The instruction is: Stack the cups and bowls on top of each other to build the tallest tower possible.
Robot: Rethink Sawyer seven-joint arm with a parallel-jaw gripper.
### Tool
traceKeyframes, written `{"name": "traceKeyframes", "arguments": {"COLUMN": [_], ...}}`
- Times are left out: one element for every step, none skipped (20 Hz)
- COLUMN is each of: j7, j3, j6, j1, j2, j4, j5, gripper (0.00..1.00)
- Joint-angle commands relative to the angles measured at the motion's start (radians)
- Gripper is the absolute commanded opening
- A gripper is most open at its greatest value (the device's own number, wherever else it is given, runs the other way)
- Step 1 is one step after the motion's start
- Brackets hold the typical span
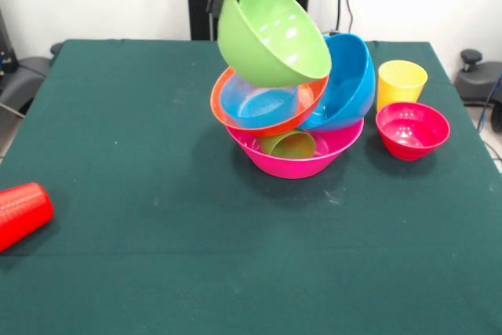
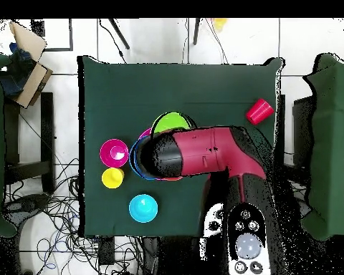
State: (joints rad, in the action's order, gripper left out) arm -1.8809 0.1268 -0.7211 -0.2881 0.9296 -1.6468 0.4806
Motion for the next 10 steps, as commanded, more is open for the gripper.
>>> {"name": "traceKeyframes", "arguments": {"j7": [-0.162, -0.16, -0.16, -0.16, -0.16, -0.157, -0.146, -0.142, -0.138, -0.134], "j3": [0.001, -0.009, -0.009, -0.009, -0.009, -0.011, -0.009, -0.01, -0.01, -0.011], "j6": [0.038, 0.04, 0.04, 0.039, 0.039, 0.044, 0.046, 0.042, 0.041, 0.039], "j1": [0.036, 0.043, 0.042, 0.042, 0.041, 0.043, 0.043, 0.043, 0.042, 0.042], "j2": [-0.046, -0.049, -0.052, -0.054, -0.057, -0.058, -0.057, -0.055, -0.055, -0.054], "j4": [-0.042, -0.04, -0.038, -0.036, -0.033, -0.031, -0.026, -0.025, -0.023, -0.021], "j5": [-0.033, -0.042, -0.046, -0.05, -0.053, -0.054, -0.053, -0.057, -0.059, -0.06], "gripper": [0.0, 1.0, 1.0, 1.0, 1.0, 1.0, 1.0, 1.0, 1.0, 1.0]}}
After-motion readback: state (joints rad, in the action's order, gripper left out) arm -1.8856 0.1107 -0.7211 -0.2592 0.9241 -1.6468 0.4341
